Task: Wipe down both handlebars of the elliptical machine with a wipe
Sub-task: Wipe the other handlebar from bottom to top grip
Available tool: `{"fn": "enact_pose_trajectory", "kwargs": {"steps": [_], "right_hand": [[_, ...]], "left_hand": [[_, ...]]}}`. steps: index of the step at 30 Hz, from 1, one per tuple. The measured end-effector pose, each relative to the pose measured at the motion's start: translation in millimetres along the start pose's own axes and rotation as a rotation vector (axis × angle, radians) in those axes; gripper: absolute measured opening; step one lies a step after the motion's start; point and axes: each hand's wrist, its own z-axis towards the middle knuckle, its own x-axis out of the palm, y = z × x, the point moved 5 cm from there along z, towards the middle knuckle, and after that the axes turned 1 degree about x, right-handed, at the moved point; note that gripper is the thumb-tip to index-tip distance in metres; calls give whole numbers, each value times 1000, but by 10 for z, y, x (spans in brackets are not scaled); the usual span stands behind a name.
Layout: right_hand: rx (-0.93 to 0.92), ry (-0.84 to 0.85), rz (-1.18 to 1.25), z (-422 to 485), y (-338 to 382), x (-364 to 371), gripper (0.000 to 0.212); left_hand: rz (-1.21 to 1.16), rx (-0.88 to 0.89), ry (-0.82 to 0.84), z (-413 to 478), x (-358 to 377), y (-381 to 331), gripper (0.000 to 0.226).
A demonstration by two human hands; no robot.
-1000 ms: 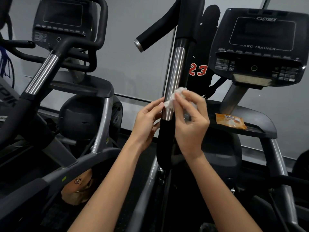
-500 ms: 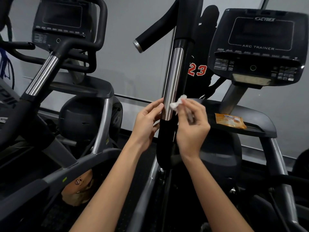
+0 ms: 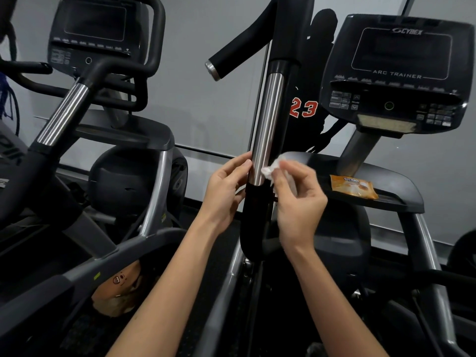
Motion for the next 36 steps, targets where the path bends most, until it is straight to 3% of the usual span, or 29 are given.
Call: {"fn": "enact_pose_trajectory", "kwargs": {"steps": [8, 11, 15, 19, 23, 29, 32, 36], "right_hand": [[-347, 60, -228, -87, 34, -7, 32], [-384, 90, -360, -173, -11, -46, 32], [-321, 230, -344, -201, 3, -39, 37], [-217, 337, -213, -174, 38, -34, 39], [-44, 334, -4, -116, 86, -60, 43], [289, 191, 348, 53, 7, -214, 43], [309, 139, 281, 122, -28, -299, 42], [234, 175, 155, 184, -36, -271, 40]], "left_hand": [[17, 68, -6, -59, -112, -16, 10], [142, 146, 74, -130, -117, -56, 21], [307, 206, 79, -187, -160, -93, 25], [350, 257, -56, -144, -191, -170, 26], [292, 362, -151, -129, -76, -339, 21], [559, 552, -133, -316, 68, -243, 24], [647, 681, -225, -328, -26, -168, 29], [630, 705, -302, -136, -66, -260, 26]]}}
